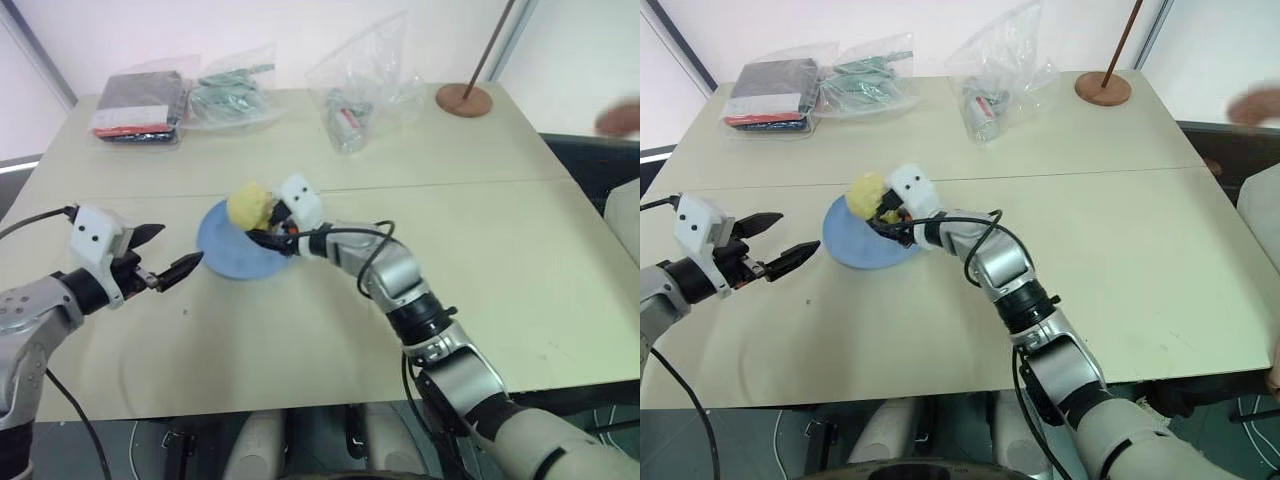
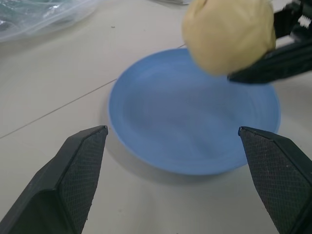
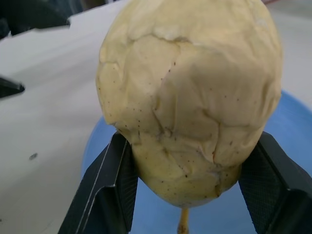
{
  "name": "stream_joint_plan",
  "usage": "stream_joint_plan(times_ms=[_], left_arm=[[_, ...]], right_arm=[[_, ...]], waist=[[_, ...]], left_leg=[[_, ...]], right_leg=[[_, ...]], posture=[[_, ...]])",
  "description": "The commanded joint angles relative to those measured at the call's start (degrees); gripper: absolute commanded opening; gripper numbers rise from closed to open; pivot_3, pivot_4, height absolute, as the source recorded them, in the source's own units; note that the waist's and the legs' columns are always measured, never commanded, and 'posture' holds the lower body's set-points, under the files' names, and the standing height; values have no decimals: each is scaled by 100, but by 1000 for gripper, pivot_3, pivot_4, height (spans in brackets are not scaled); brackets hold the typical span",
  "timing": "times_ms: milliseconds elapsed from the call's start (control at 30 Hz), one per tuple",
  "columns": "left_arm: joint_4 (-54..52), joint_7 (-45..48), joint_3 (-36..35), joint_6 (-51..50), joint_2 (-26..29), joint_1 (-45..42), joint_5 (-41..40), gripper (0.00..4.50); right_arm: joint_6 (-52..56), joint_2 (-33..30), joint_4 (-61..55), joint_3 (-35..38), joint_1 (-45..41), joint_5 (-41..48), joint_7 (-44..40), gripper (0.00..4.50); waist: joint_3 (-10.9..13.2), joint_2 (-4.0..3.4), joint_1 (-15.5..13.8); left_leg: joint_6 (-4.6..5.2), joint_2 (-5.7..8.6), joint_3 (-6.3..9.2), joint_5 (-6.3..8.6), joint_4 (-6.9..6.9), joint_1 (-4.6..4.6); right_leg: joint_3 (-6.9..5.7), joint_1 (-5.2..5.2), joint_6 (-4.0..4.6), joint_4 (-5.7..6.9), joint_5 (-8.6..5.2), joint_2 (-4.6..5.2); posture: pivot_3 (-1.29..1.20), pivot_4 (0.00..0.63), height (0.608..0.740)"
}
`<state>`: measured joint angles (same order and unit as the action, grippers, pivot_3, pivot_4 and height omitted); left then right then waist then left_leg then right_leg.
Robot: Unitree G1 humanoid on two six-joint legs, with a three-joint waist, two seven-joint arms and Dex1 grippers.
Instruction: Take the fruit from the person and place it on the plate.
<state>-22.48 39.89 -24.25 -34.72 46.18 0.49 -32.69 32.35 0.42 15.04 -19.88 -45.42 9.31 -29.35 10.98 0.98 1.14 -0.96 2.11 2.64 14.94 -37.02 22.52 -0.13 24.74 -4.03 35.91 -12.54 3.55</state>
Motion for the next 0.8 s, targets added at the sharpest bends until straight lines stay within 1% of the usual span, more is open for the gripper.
stream_joint_plan(times_ms=[33, 267, 333, 367, 400, 433, 567, 667, 800], left_arm=[[-97, 18, -253, 91, 105, 52, 55, 4500], [-241, -60, -274, 72, 39, 156, 49, 4500], [-281, -77, -277, 71, 23, 195, 50, 4500], [-295, -88, -284, 67, 17, 207, 44, 4500], [-313, -95, -292, 62, 10, 225, 35, 4500], [-326, -99, -298, 56, 5, 238, 25, 4500], [-369, -102, -283, 26, -18, 241, -34, 4500], [-382, -62, -264, 8, -18, 221, -103, 4500], [-390, 23, -250, -42, 29, 168, -204, 4500]], right_arm=[[-393, 130, 247, -86, -139, -255, 21, 2215], [-865, 227, 775, -134, -262, -623, -20, 2215], [-973, 213, 883, -123, -293, -717, -22, 3245], [-982, 210, 881, -89, -307, -718, -50, 3663], [-969, 202, 838, -43, -323, -704, -79, 4246], [-936, 192, 788, -7, -342, -689, -106, 4442], [-742, 96, 469, 99, -365, -614, -240, 4442], [-442, -72, -45, 244, -345, -482, -419, 4442], [179, -601, -1053, 567, -377, -163, -796, 4442]], waist=[[0, 0, 2], [0, -1, 6], [0, -1, 7], [0, -1, 7], [0, -1, 7], [0, -1, 7], [1, -1, 6], [1, -2, -2], [1, -1, -18]], left_leg=[[0, 0, 0, 0, 0, 0], [-1, 0, 1, 0, 2, 0], [-1, 0, 1, 0, 2, 0], [-1, 0, 1, 0, 2, 0], [-1, 0, 2, 0, 3, 0], [-1, 0, 2, 0, 3, 0], [-1, 0, 2, 0, 3, 0], [-1, 0, 3, 0, 3, 0], [-1, 1, 3, 0, 2, 1]], right_leg=[[0, 0, 0, 0, 0, 0], [1, 2, 1, 0, 0, 0], [1, 2, 1, 0, 0, 0], [1, 2, 1, 0, 0, 0], [1, 2, 1, 0, 0, 0], [1, 3, 1, 0, 0, 0], [1, 2, 1, 0, 0, 0], [1, 2, 1, 0, 0, 0], [1, 1, 1, -1, 0, 2]], posture=[[0, 150, 740], [0, 150, 740], [0, 150, 740], [0, 150, 740], [0, 150, 740], [0, 150, 740], [0, 150, 740], [0, 150, 740], [0, 150, 740]])
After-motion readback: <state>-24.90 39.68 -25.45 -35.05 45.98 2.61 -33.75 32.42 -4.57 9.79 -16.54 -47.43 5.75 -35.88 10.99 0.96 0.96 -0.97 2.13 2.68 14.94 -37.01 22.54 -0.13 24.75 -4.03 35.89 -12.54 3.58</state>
